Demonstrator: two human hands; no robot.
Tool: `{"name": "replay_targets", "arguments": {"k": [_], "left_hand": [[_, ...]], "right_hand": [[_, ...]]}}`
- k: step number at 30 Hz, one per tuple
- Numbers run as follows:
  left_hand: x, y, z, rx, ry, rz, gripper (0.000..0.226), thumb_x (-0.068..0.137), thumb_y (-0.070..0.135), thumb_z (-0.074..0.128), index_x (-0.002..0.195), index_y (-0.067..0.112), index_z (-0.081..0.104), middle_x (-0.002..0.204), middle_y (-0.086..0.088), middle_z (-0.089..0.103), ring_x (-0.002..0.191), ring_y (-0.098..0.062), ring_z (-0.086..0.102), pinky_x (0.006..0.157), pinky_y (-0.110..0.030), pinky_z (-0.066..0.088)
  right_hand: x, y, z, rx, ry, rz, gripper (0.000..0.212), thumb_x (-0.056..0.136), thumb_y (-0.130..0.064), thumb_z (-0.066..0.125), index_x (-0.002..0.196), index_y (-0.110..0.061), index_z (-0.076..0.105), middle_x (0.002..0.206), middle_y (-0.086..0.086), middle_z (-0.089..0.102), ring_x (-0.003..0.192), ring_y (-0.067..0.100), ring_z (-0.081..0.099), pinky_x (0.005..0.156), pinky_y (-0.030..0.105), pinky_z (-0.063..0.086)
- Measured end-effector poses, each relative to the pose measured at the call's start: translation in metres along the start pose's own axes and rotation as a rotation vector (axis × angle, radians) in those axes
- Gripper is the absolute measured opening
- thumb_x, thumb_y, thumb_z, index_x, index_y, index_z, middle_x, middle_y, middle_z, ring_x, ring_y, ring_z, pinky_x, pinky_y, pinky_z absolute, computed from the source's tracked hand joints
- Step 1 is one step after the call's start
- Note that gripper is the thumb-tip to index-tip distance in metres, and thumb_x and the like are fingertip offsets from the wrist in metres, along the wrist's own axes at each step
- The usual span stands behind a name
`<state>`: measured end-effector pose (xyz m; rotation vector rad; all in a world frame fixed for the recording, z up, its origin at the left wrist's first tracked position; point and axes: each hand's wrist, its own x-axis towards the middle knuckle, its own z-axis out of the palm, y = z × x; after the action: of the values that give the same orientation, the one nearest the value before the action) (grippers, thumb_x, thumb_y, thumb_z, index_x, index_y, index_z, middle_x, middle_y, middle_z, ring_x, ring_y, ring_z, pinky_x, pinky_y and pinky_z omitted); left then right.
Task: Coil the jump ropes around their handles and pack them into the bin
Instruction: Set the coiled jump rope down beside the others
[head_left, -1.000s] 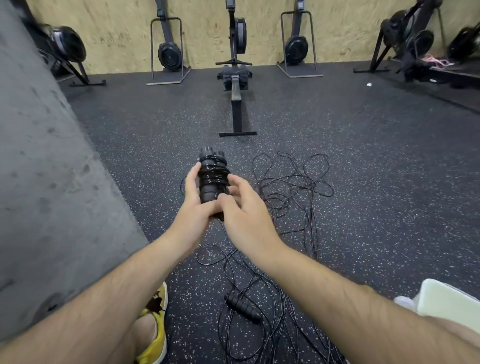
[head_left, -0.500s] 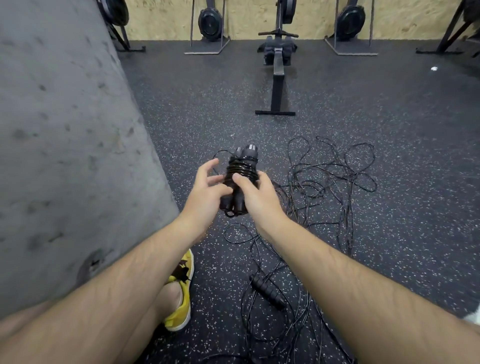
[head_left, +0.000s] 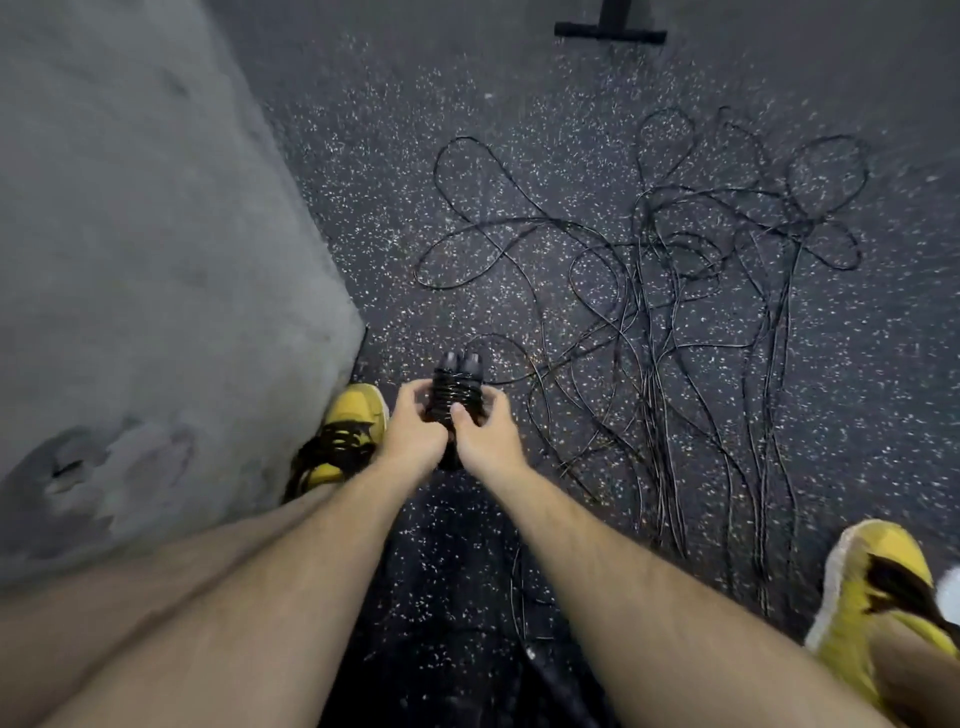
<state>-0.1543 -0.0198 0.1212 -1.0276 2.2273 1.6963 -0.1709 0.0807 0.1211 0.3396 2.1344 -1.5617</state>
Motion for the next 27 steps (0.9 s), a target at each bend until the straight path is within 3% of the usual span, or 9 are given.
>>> {"name": "replay_targets", "arguments": {"k": [3,6,9,12,15,19,22,25,27], "left_hand": [[0.023,-0.044,0.002,0.183,0.017,-0.009,0.051,0.079,0.011,0.066,0.121,0.035,0.053,0.116,0.004,0.066,0.109,-0.021,0.063,0.101,-0.038,0.05],[0.042,-0.083,0.0,0.344,-0.128,-0.073,0.058,0.086,0.013,0.066,0.14,0.026,0.051,0.131,-0.003,0.063,0.119,-0.022,0.059,0.106,-0.032,0.045],[0.037,-0.09,-0.001,0.391,-0.182,-0.095,0.057,0.091,0.01,0.062,0.145,0.02,0.046,0.135,-0.005,0.061,0.12,-0.024,0.058,0.105,-0.03,0.044],[0.026,-0.073,-0.002,0.509,-0.139,0.008,0.046,0.093,0.01,0.059,0.139,0.013,0.054,0.127,-0.007,0.064,0.118,-0.026,0.06,0.104,-0.033,0.047],[0.004,-0.055,0.001,0.603,-0.091,0.14,0.043,0.092,0.01,0.054,0.135,0.009,0.057,0.134,-0.012,0.06,0.123,-0.029,0.057,0.107,-0.036,0.045],[-0.039,-0.044,0.021,0.639,-0.175,0.197,0.034,0.097,0.014,0.051,0.13,0.015,0.06,0.127,-0.006,0.064,0.109,-0.023,0.061,0.089,-0.028,0.046],[-0.074,-0.05,0.041,0.621,-0.269,0.208,0.026,0.098,0.016,0.051,0.12,0.017,0.064,0.115,-0.001,0.067,0.095,-0.018,0.061,0.078,-0.026,0.044],[-0.1,-0.071,0.062,0.643,-0.302,0.132,0.023,0.097,0.016,0.052,0.116,0.018,0.065,0.107,0.001,0.066,0.093,-0.016,0.057,0.079,-0.023,0.041],[-0.112,-0.089,0.075,0.651,-0.323,0.032,0.025,0.097,0.016,0.054,0.12,0.014,0.064,0.115,-0.003,0.067,0.097,-0.019,0.057,0.082,-0.023,0.04]], "right_hand": [[0.017,0.041,0.023,-0.012,-0.049,0.085,0.053,0.097,-0.022,0.058,0.146,-0.018,0.04,0.141,0.003,0.055,0.127,0.019,0.053,0.108,0.027,0.038],[0.023,0.067,0.033,0.014,-0.147,0.201,0.057,0.096,-0.013,0.057,0.149,-0.015,0.037,0.143,0.003,0.053,0.129,0.018,0.052,0.104,0.022,0.036],[0.02,0.076,0.03,0.015,-0.213,0.23,0.059,0.097,-0.01,0.056,0.152,-0.015,0.034,0.146,0.004,0.051,0.129,0.018,0.051,0.106,0.023,0.036],[0.01,0.065,0.012,-0.095,-0.211,0.162,0.051,0.098,-0.016,0.055,0.147,-0.015,0.041,0.138,0.003,0.057,0.121,0.019,0.056,0.093,0.021,0.04],[-0.004,0.057,-0.012,-0.143,-0.235,0.131,0.041,0.099,-0.021,0.054,0.138,-0.012,0.049,0.119,0.004,0.066,0.1,0.021,0.065,0.073,0.026,0.048],[-0.034,0.063,-0.04,-0.168,-0.222,0.139,0.036,0.099,-0.02,0.052,0.133,-0.009,0.051,0.104,0.0,0.064,0.101,0.027,0.069,0.082,0.038,0.055],[-0.061,0.085,-0.054,-0.199,-0.162,0.125,0.033,0.096,-0.022,0.054,0.128,-0.014,0.058,0.114,0.002,0.067,0.102,0.023,0.067,0.093,0.04,0.054],[-0.08,0.12,-0.062,-0.231,-0.095,0.16,0.024,0.092,-0.014,0.052,0.113,-0.015,0.064,0.104,0.002,0.069,0.095,0.02,0.065,0.085,0.031,0.051],[-0.086,0.145,-0.067,-0.202,-0.045,0.221,0.02,0.089,-0.009,0.05,0.101,-0.017,0.064,0.098,0.005,0.07,0.093,0.026,0.066,0.081,0.034,0.053]]}}
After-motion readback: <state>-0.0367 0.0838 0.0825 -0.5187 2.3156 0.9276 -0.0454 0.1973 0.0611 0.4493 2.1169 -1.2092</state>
